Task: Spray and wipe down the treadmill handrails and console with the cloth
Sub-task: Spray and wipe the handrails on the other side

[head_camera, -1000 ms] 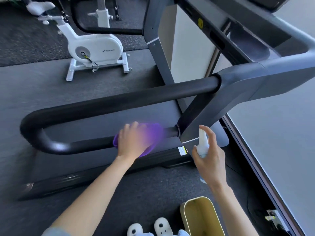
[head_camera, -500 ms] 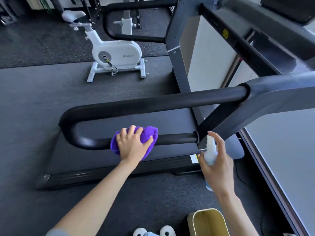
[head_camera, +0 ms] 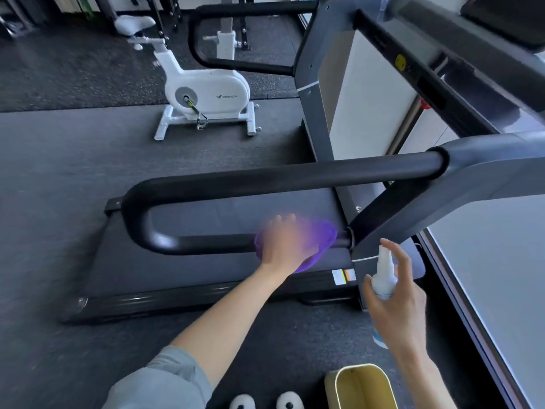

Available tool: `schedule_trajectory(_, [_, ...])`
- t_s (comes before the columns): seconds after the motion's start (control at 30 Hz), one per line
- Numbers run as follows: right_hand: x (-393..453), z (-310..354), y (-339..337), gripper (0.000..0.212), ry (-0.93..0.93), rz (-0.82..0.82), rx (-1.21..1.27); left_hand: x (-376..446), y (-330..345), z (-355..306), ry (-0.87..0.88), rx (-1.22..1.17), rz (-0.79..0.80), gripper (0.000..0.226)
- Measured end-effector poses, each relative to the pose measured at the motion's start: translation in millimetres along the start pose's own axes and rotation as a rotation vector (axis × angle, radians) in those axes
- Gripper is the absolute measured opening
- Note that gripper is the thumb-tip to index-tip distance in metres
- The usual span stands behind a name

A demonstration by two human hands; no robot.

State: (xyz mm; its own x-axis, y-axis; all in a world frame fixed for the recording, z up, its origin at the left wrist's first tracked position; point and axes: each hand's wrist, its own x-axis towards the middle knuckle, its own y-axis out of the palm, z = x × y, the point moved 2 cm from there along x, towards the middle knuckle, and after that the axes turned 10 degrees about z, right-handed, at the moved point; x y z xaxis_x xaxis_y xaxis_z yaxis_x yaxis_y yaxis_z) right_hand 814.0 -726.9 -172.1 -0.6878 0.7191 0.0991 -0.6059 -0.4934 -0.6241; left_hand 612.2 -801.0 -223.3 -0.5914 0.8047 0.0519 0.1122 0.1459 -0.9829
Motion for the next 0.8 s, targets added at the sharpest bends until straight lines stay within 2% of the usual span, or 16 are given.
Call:
schedule_trajectory(0.23, [0,32,41,0.07,-0.077,0.114,0.032,-77,-38,111,-0.11,0.144,-0.137,0.047])
schedule_trajectory(0.37, [-1,47,54,0.068,-0.116,0.14,0.024,-100,-58,151,-0.098,0.262,-0.125,0.053])
schedule_trajectory(0.57, [-6,53,59,0.068,-0.135,0.133,0.019,-103,-62,141,-0.171,0.233,-0.162,0.049])
schedule_trajectory(0.7, [-9,51,56,0.068,-0.138,0.141,0.011,-115,-67,146,-0.172,0.268,-0.208,0.054])
schedule_trajectory(0.8, [-7,46,50,0.069,-0.118,0.135,0.018,-132,-62,139,-0.317,0.14,-0.378,0.048])
